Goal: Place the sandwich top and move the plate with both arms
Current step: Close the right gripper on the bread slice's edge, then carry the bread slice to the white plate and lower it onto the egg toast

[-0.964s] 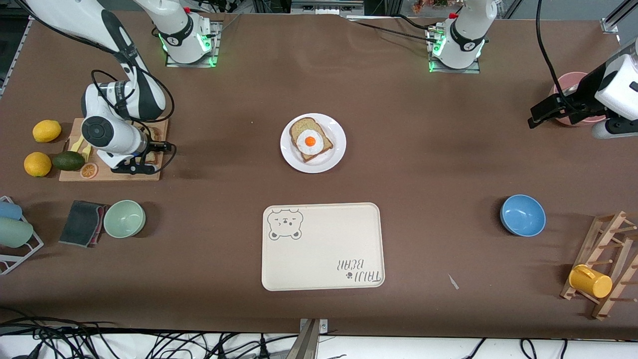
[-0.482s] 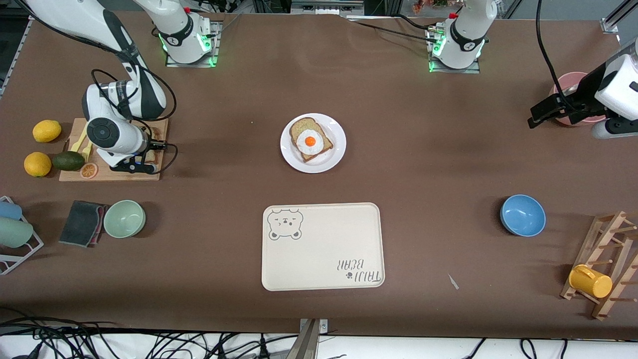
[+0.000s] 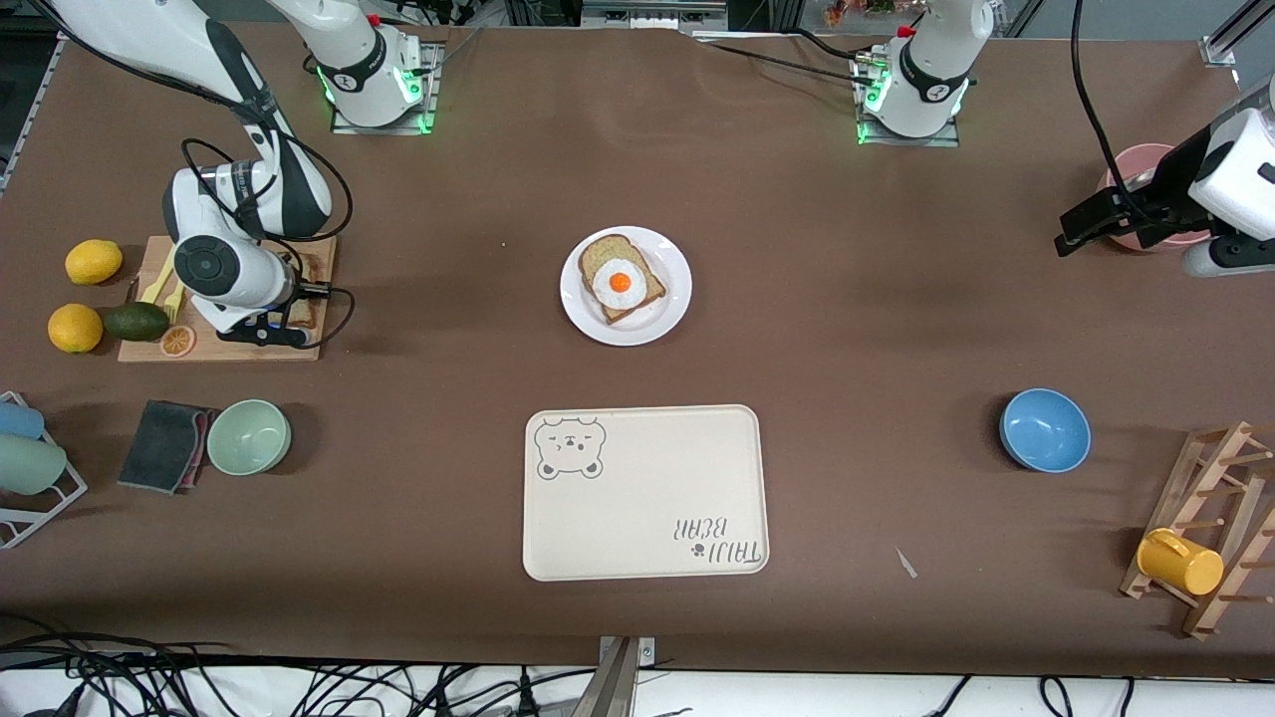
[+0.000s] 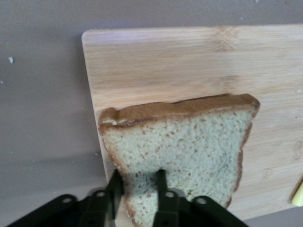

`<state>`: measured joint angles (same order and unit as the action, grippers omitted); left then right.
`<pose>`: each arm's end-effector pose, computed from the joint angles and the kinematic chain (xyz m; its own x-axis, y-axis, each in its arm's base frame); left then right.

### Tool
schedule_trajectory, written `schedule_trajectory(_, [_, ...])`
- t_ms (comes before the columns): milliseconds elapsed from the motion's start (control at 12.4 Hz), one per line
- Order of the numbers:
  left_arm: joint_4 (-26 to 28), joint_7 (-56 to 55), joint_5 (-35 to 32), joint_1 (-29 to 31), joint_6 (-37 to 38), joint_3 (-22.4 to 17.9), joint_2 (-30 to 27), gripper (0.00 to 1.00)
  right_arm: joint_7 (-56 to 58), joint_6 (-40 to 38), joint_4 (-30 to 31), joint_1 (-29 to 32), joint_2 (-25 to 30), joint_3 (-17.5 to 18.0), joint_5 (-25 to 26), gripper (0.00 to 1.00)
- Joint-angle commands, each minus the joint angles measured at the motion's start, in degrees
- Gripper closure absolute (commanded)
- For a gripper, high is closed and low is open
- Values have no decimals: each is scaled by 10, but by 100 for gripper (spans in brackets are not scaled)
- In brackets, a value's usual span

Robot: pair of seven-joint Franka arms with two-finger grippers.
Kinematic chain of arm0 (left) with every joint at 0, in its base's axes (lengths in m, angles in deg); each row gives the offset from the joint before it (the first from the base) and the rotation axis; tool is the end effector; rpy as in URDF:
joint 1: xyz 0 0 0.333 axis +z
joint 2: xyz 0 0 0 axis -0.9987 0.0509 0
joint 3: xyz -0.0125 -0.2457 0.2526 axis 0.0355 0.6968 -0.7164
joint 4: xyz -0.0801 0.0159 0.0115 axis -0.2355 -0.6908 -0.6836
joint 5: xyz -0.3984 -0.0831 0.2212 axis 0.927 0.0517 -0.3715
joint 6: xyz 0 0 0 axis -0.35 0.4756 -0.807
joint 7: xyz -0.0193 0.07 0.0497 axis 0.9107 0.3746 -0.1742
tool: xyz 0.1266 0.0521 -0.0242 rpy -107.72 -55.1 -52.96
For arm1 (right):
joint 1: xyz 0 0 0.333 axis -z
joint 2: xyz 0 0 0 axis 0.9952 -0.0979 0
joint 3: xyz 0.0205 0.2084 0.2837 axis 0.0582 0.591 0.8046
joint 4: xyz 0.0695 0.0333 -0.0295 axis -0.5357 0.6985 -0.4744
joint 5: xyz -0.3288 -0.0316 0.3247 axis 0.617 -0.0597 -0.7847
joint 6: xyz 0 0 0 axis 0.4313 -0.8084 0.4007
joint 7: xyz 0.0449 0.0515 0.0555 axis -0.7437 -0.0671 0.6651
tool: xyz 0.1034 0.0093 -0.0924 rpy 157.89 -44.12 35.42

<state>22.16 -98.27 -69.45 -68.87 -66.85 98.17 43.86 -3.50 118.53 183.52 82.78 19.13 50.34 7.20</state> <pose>0.6177 -0.0236 0.6069 0.9877 0.1403 -0.0684 0.1429 -0.9891 0.0349 0.5229 -0.0252 0.1334 0.9535 -0.0797 -0.2907 -0.0078 -0.9706 0.2407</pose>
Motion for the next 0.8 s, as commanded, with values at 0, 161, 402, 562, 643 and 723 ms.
schedule_trajectory(0, [-16,2,-8,2,14,4,4,0,-37,-7,1,-3,-7,5,8,100])
schedule_trajectory(161, [-16,2,-8,2,15,5,4,0,-37,-36,-9,-20,0,6,8,100])
schedule_trajectory(402, [-16,1,-8,2,15,4,4,0,-40,-173,-98,-22,3,34,2,100])
schedule_trajectory(562, [-16,2,-8,2,16,4,4,0,-46,-257,-168,-23,3,71,-17,100])
schedule_trajectory(643, [-16,1,-8,2,16,4,4,0,-61,-292,-207,-25,-4,86,-51,100])
schedule_trajectory(723, [-16,1,-8,2,16,4,4,0,-76,-326,-243,-37,-18,94,-68,100])
